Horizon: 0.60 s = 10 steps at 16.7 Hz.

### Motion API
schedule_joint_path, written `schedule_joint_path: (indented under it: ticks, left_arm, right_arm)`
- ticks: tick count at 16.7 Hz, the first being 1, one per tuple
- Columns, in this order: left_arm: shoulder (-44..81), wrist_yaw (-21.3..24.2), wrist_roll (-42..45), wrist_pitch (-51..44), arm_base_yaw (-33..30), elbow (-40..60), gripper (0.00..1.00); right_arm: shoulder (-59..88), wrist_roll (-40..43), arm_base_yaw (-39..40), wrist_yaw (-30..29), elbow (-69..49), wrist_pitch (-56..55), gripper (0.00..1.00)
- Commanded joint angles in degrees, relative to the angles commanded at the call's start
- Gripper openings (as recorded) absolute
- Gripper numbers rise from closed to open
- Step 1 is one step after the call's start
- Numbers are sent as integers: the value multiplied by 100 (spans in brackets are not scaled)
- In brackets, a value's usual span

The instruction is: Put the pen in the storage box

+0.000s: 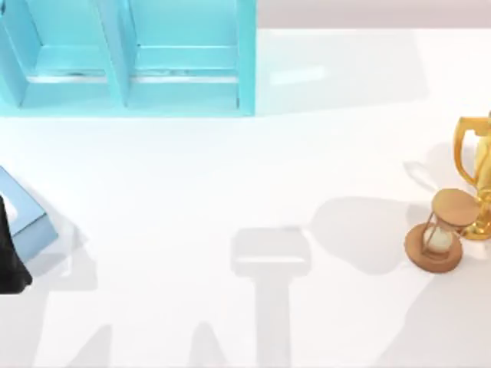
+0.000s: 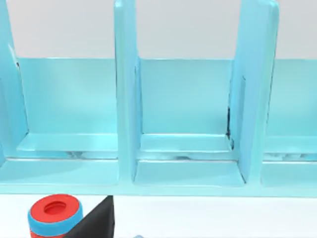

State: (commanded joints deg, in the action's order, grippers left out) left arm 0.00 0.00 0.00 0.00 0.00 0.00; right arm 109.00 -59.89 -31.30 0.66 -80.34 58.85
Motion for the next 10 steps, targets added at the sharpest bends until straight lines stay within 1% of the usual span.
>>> schedule_joint_path:
  ticks: [4, 5, 10]
  left_arm:
    - [0, 0, 0, 0, 0, 0, 100]
    - [0, 0, 0, 0, 0, 0, 100]
    - [0, 0, 0, 0, 0, 0, 100]
  right_arm:
    - [0, 0, 0, 0, 0, 0, 98]
    - [0, 0, 0, 0, 0, 0, 100]
    - [0, 0, 0, 0, 0, 0, 100]
